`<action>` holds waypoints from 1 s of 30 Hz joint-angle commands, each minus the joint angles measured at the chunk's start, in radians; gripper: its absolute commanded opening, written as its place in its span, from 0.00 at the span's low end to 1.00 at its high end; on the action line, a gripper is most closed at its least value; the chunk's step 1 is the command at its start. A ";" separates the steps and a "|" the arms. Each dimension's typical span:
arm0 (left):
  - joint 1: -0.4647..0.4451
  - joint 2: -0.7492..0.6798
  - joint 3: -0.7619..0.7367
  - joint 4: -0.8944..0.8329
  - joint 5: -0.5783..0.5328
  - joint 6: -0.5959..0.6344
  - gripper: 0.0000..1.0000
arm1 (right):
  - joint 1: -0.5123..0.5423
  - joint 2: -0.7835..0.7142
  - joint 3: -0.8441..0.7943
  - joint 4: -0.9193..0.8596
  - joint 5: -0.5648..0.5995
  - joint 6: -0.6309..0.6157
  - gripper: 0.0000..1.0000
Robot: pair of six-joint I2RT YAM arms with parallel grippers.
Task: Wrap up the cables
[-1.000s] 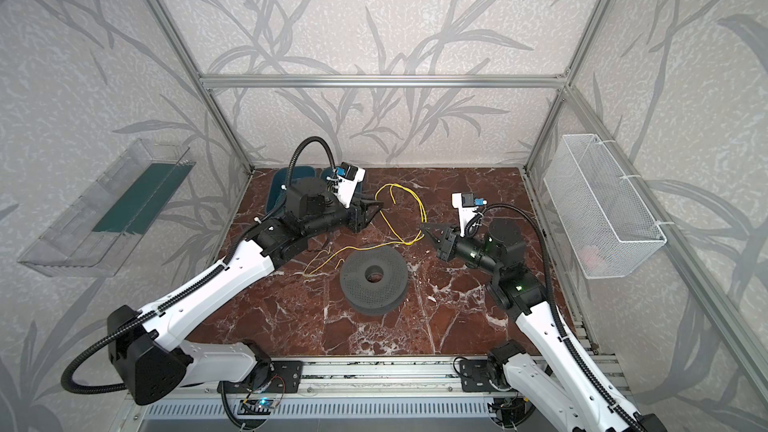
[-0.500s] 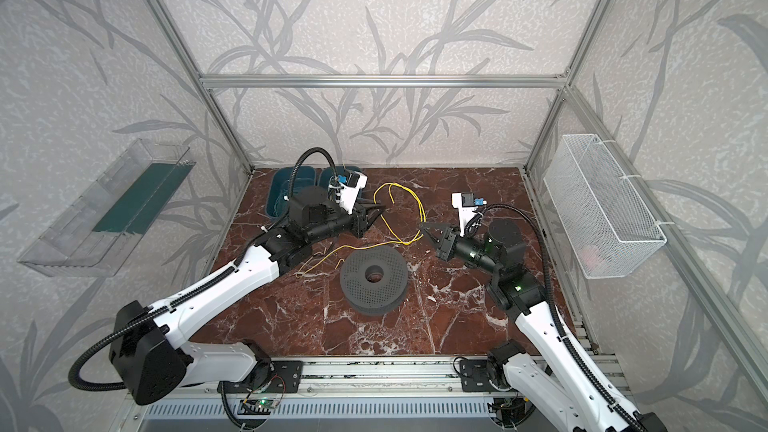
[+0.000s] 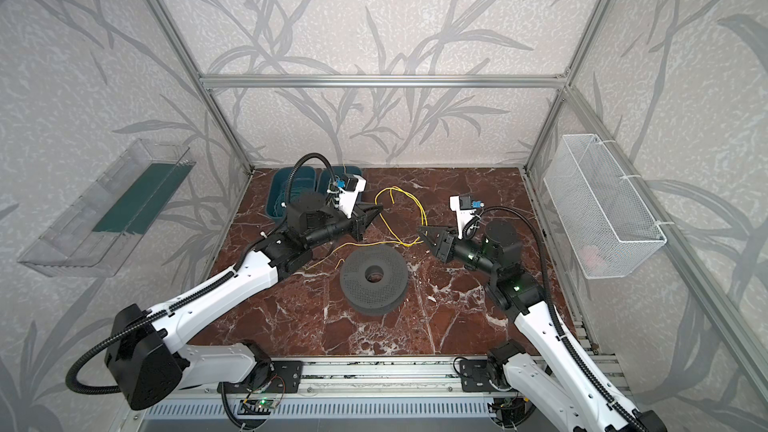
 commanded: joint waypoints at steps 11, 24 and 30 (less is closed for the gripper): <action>-0.064 -0.069 -0.015 -0.072 -0.167 0.190 0.00 | 0.006 0.009 0.241 -0.240 0.075 -0.191 0.36; -0.116 -0.072 0.007 -0.135 -0.201 0.258 0.00 | 0.006 0.169 0.352 -0.357 0.062 -0.284 0.21; -0.123 -0.076 0.008 -0.137 -0.207 0.262 0.00 | 0.007 0.173 0.333 -0.352 0.065 -0.280 0.15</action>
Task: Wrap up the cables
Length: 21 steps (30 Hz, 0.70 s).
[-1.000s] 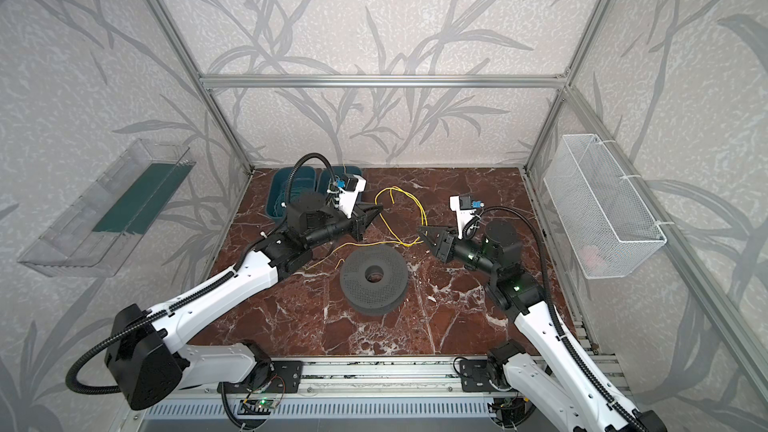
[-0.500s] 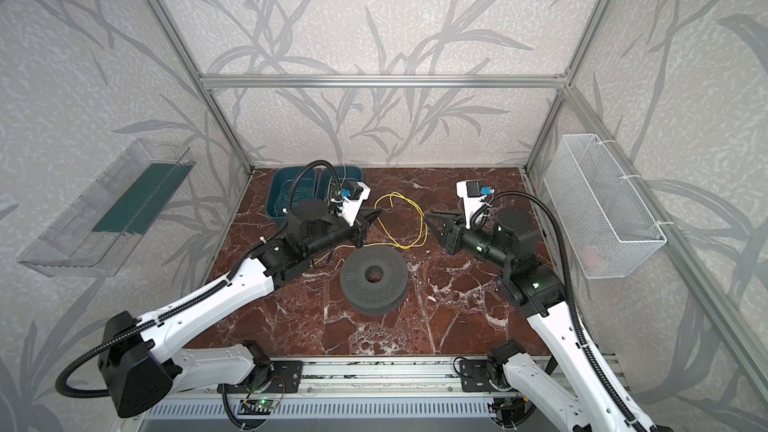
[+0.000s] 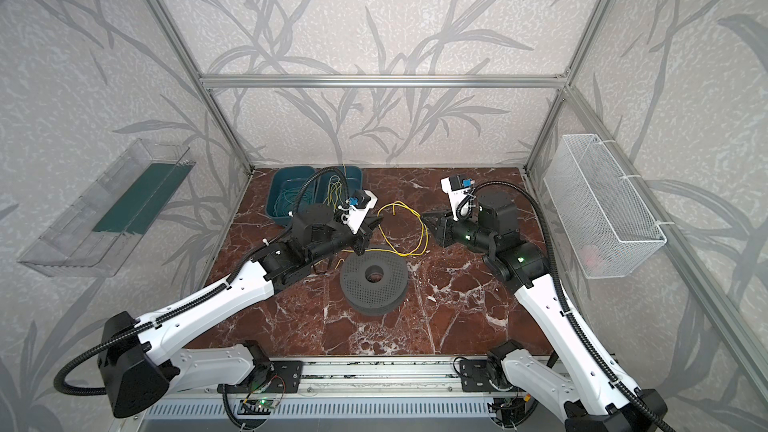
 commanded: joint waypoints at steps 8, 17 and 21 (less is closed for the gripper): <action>-0.008 -0.021 0.017 -0.003 -0.012 0.033 0.00 | 0.006 -0.016 -0.011 0.002 -0.024 -0.004 0.17; -0.013 -0.017 0.027 -0.010 -0.012 0.035 0.00 | 0.006 -0.003 -0.051 0.022 -0.038 0.012 0.11; -0.014 -0.016 0.027 -0.014 -0.018 0.037 0.00 | 0.006 -0.012 -0.050 0.024 -0.037 0.013 0.04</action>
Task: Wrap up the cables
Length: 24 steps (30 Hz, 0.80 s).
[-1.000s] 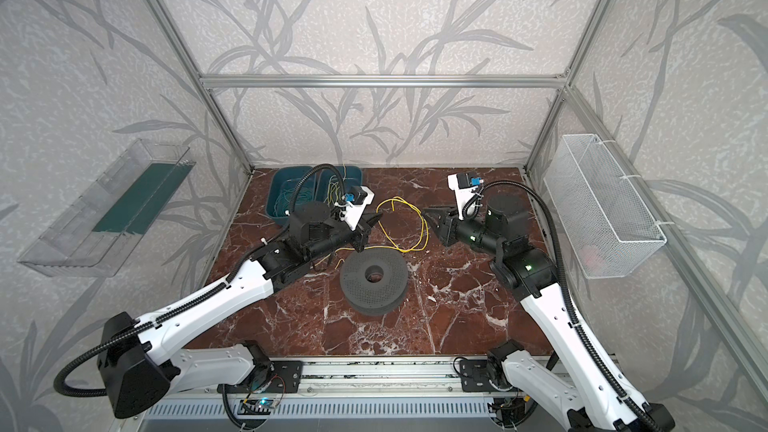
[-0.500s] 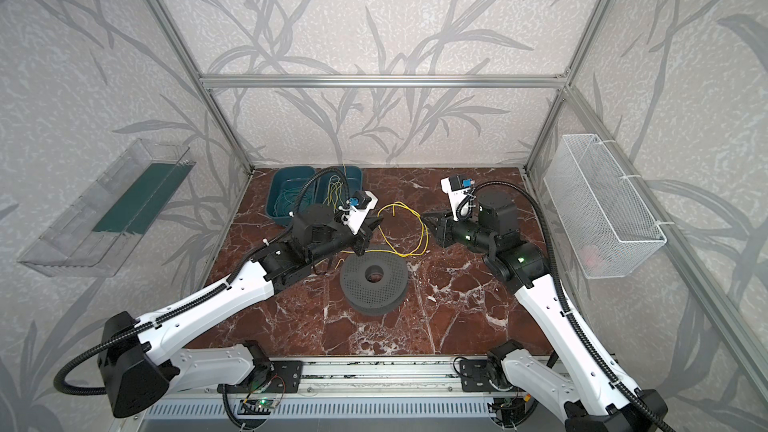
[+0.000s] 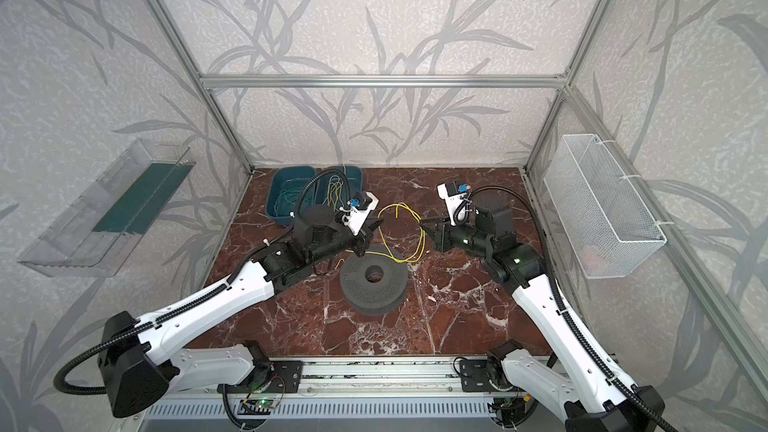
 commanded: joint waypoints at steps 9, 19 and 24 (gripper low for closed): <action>-0.006 -0.031 -0.003 0.005 -0.045 0.024 0.00 | 0.003 -0.058 -0.031 0.011 0.132 0.012 0.00; -0.006 -0.073 -0.047 0.008 -0.079 0.018 0.00 | 0.000 -0.123 -0.097 0.059 0.302 0.083 0.00; -0.006 -0.078 -0.048 0.003 -0.076 0.016 0.00 | 0.000 -0.128 -0.107 0.080 0.306 0.104 0.00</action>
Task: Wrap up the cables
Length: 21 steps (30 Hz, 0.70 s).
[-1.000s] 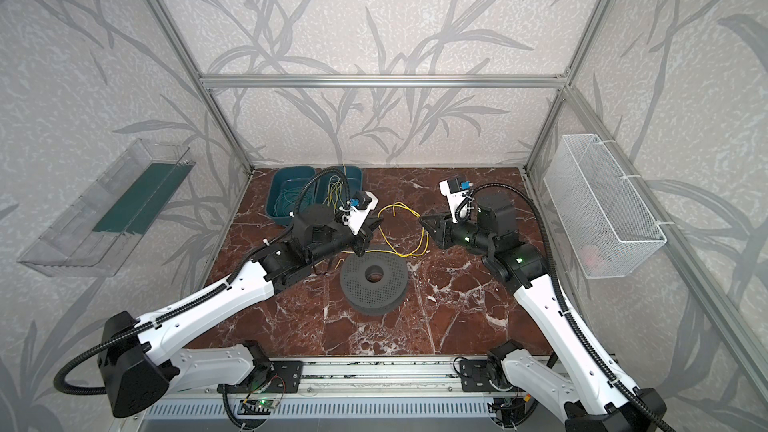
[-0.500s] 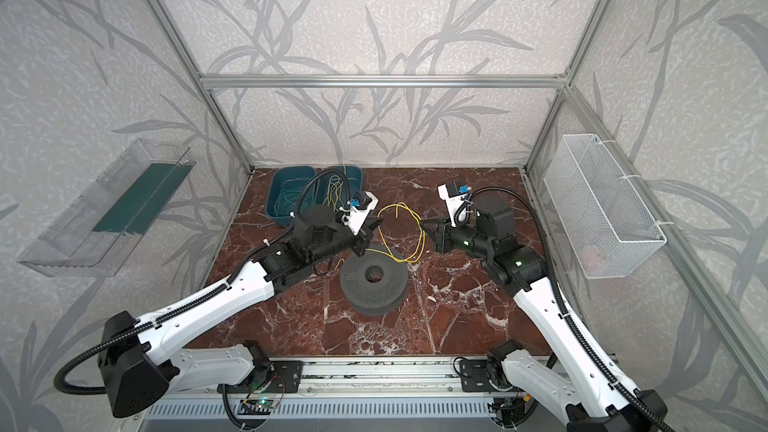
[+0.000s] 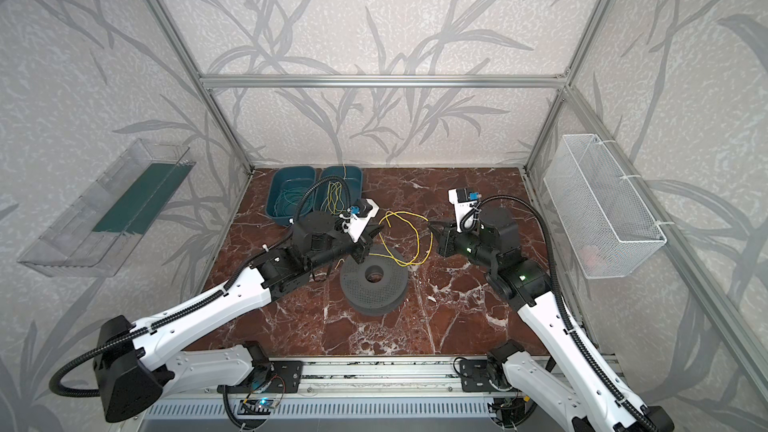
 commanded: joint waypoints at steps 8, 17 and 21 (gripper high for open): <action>0.012 -0.029 0.001 -0.005 -0.048 0.003 0.00 | -0.017 -0.006 0.028 0.024 0.015 0.016 0.21; 0.011 0.023 0.043 -0.027 -0.033 -0.017 0.00 | 0.114 -0.036 0.146 -0.062 0.036 -0.137 0.21; 0.011 0.040 0.054 -0.031 -0.024 -0.020 0.00 | 0.279 0.053 0.212 -0.132 0.176 -0.278 0.21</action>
